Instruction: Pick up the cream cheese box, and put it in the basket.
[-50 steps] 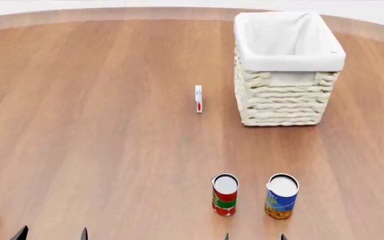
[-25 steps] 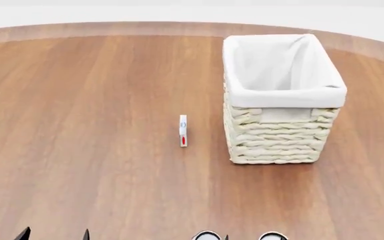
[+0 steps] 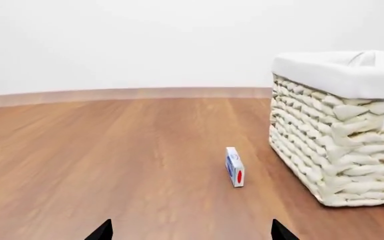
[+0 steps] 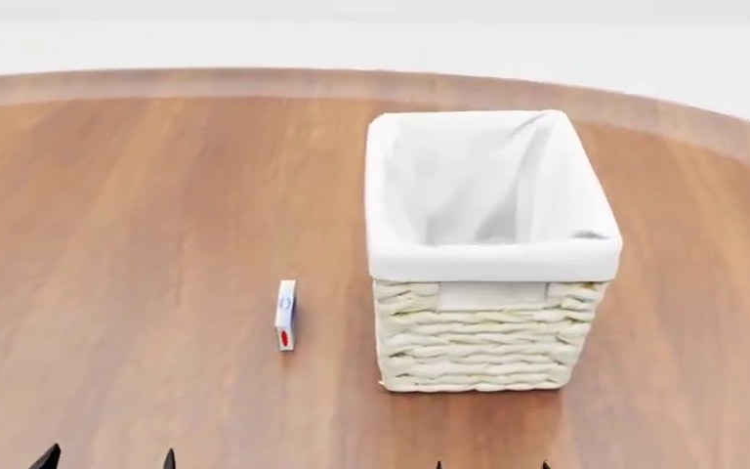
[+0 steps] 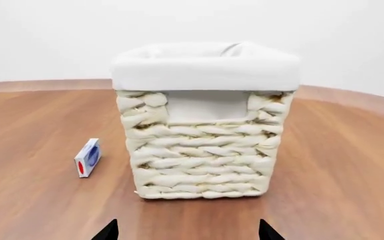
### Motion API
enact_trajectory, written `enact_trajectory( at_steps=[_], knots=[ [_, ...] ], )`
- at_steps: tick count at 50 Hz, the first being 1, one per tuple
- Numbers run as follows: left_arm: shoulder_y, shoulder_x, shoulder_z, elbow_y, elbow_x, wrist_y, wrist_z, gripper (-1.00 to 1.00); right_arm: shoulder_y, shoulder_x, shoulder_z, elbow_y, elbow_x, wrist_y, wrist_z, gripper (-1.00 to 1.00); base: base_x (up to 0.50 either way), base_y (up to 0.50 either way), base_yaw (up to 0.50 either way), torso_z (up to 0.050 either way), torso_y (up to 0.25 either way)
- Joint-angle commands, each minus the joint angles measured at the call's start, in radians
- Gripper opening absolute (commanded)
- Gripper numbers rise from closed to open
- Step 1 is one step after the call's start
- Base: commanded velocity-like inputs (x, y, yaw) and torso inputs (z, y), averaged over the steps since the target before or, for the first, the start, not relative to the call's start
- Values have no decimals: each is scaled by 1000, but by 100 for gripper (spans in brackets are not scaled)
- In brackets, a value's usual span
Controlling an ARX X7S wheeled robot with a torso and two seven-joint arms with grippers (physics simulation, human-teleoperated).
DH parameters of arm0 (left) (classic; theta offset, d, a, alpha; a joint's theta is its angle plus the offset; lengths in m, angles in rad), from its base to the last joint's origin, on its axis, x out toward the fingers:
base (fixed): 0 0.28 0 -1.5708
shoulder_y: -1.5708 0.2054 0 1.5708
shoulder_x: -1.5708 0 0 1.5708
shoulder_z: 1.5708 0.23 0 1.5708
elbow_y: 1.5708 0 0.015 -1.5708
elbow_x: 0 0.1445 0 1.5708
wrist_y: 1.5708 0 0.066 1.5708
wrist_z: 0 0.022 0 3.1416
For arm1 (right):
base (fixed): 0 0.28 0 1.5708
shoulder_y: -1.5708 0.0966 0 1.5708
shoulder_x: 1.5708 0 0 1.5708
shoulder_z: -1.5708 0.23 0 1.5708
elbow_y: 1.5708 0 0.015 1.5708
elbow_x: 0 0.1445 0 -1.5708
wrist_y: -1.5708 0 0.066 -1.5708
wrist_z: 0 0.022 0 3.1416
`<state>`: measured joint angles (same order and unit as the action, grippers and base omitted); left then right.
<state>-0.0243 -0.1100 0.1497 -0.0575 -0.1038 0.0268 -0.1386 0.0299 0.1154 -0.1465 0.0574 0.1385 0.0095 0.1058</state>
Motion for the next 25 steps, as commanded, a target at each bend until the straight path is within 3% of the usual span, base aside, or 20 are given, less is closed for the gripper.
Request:
enact_trajectory(
  at_steps=[1,25],
  knots=[
    [-3,-9,13,1,-8,-2,-13,100,-2,9,-16,-7,4,0,11,100,242,-145,0,0,0],
    [-3,-28,26,12,-26,-1,-34,100,-1,25,-34,-21,21,3,31,100,244,-148,0,0,0]
  ],
)
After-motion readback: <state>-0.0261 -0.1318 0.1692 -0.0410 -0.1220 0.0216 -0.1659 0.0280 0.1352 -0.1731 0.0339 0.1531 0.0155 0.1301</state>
